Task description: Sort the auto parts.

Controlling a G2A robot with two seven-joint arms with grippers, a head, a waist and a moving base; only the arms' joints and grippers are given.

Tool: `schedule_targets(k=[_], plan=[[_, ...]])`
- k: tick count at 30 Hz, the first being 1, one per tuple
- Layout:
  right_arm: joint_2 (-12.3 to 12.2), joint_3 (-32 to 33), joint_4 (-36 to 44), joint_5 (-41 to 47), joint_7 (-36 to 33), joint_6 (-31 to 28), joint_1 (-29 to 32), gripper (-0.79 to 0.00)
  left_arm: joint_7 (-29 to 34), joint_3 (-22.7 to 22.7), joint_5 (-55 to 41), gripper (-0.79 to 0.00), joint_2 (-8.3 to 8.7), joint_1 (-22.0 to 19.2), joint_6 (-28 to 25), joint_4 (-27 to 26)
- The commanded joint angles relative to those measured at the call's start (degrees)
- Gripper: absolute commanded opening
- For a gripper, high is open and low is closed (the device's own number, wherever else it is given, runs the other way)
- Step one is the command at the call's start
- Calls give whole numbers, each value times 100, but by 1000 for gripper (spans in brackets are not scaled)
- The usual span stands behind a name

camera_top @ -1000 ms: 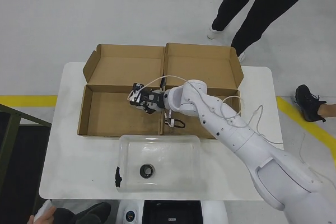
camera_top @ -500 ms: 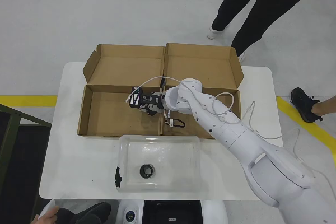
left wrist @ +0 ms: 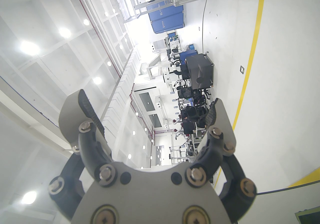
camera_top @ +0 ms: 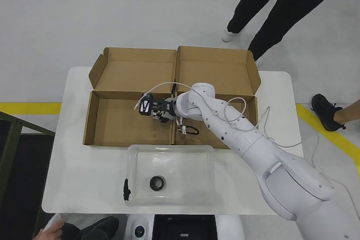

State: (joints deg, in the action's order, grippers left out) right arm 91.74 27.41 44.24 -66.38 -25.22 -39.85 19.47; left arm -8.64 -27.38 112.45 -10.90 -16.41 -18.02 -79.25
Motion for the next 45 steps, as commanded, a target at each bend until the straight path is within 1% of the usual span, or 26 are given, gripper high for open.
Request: schedule_targets(k=[1,8,13,19,24,26,28,32,39,45], plan=[[19,-2,-23,-52,10,-10,-9,-542,0,0,0,0,0,0,0,0],[78,0,-25,-215,35,-34,-31,-505,0,0,0,0,0,0,0,0],[86,60,144,-344,71,-19,-67,-489,0,0,0,0,0,0,0,0],[1,268,617,-402,119,-104,-1,-480,0,0,0,0,0,0,0,0],[-146,550,1308,-409,57,-120,228,-465,0,0,0,0,0,0,0,0],[-219,677,1663,-392,14,-137,395,-468,0,0,0,0,0,0,0,0],[-302,809,2054,-405,-82,-165,583,-489,0,0,0,0,0,0,0,0],[-481,1106,2894,-376,-265,-205,1091,-483,0,0,0,0,0,0,0,0],[-811,1619,4329,-493,-572,-370,2177,-477,0,0,0,0,0,0,0,0],[-1028,1890,5235,-618,-763,-646,2991,-477,0,0,0,0,0,0,0,0]])
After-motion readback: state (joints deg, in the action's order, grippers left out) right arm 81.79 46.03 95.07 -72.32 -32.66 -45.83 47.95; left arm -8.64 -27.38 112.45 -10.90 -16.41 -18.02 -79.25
